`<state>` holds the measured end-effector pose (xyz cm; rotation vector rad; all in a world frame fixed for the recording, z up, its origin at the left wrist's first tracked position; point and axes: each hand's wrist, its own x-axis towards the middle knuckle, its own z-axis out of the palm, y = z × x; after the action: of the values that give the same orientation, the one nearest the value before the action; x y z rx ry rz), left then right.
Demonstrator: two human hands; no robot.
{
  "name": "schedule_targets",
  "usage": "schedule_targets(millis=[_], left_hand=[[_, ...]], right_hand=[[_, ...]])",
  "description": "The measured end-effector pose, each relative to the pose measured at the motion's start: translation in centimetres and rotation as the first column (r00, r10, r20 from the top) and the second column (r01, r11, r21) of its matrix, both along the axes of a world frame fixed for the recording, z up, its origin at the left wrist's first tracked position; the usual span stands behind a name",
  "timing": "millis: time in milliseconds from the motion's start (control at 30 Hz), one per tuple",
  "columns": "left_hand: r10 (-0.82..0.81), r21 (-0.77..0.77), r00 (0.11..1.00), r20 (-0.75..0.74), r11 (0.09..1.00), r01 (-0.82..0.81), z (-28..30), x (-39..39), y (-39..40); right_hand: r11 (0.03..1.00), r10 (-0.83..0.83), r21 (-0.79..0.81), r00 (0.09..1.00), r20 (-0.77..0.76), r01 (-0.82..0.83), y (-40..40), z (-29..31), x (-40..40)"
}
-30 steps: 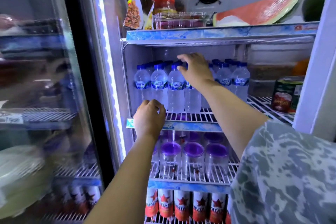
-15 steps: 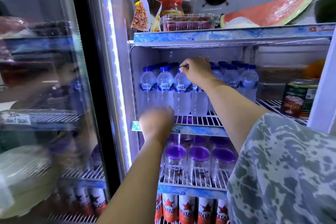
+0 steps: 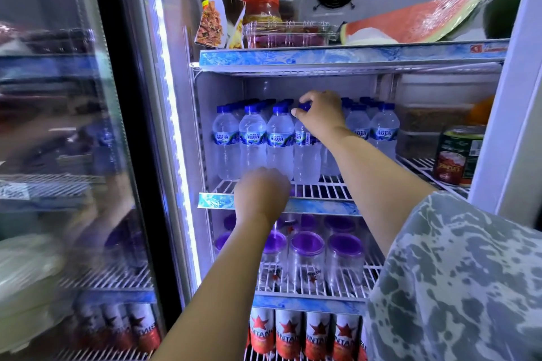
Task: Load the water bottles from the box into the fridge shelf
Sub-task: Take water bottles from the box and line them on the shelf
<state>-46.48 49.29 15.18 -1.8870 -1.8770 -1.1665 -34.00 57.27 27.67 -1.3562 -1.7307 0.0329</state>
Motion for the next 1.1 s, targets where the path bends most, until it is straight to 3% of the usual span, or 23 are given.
schedule_targets(millis=[100,267,1100], left_hand=[[-0.021,0.014,0.999,-0.048,1.000,0.022,-0.4,1.7,-0.2],[0.077,0.087,0.991,-0.114,0.994,-0.067,-1.1,1.8,-0.3],[0.083,0.054,0.988,-0.130,0.996,-0.077,-1.2,2.1,-0.5]], right_hand=[[1.000,0.015,-0.025,0.997,-0.071,-0.016,-0.3,-0.1,0.8],[0.998,0.067,-0.005,0.997,-0.042,-0.067,-0.7,0.5,1.5],[0.988,0.152,-0.008,0.981,-0.122,-0.155,-1.0,-0.8,2.1]])
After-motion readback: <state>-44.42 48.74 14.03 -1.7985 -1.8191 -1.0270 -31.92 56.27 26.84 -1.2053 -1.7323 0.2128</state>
